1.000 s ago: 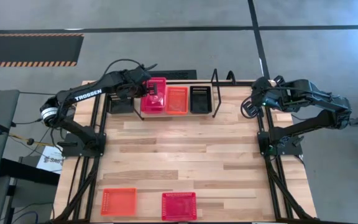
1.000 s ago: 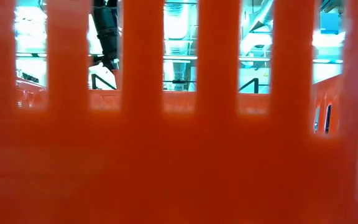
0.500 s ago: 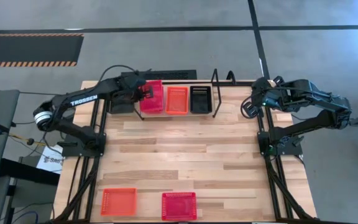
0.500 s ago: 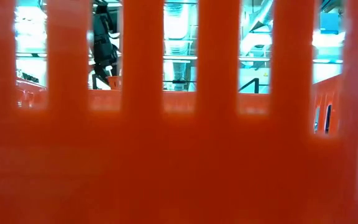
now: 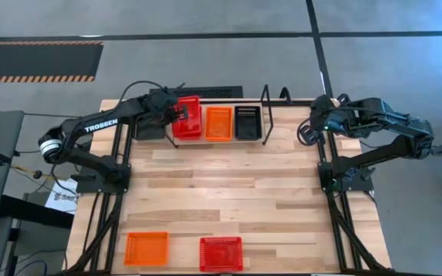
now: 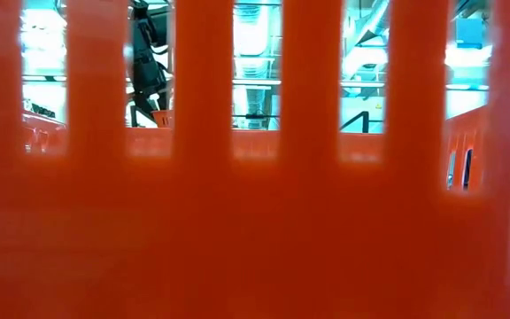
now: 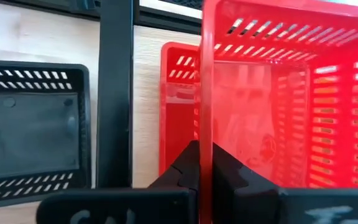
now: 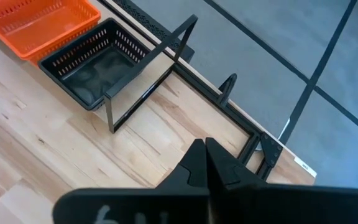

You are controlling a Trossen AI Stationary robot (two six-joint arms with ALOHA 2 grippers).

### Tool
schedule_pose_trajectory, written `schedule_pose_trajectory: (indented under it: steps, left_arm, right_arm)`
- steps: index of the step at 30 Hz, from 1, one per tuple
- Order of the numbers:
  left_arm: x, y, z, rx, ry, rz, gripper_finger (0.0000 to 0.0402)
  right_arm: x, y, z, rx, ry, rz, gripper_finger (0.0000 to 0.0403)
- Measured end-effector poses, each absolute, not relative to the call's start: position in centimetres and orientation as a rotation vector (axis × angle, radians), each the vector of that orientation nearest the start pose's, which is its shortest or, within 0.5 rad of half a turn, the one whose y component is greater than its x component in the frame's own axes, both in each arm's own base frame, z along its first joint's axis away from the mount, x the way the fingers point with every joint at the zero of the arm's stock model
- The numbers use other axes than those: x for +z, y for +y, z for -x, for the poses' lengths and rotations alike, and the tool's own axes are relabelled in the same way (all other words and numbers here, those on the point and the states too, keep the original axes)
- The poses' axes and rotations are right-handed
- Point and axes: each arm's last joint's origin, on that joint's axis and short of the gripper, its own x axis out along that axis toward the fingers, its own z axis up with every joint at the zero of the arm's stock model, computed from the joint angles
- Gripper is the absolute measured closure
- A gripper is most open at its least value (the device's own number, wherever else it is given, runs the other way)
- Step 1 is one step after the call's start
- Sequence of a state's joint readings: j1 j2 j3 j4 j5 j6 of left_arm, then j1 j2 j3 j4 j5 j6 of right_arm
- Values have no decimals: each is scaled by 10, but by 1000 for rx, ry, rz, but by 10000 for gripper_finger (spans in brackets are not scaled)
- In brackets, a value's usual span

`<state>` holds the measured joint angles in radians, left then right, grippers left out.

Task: Stack baskets on shelf by color
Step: Stack the top red bin on top of the red bin on the shelf

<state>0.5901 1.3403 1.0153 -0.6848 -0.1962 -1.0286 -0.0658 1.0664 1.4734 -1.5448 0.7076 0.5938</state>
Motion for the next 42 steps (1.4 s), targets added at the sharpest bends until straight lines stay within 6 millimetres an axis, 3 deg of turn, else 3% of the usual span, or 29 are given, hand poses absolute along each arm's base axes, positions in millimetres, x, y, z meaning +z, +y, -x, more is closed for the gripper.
schedule_pose_trajectory:
  steps: [5,11,24,29,34,38,42]
  left_arm:
    - [267,153,-219,1151,553,1058,401]
    - [298,157,-223,1143,479,1013,401]
    - [299,148,-219,1196,562,1029,401]
    - [299,147,-219,1190,569,1020,401]
    - [300,146,-220,1179,580,1003,401]
    - [300,146,-220,1169,594,981,401]
    - [298,147,-221,1155,612,982,401]
  right_arm:
    - [406,-28,-131,-970,835,-146,402]
    - [406,-28,-131,-971,835,-148,402]
    - [408,-31,-141,-944,808,-102,386]
    - [409,-41,-165,-915,759,-85,376]
    - [407,-52,-209,-793,675,-101,376]
    - [397,-59,-243,-690,657,-107,368]
    - [385,-63,-258,-692,700,-118,349]
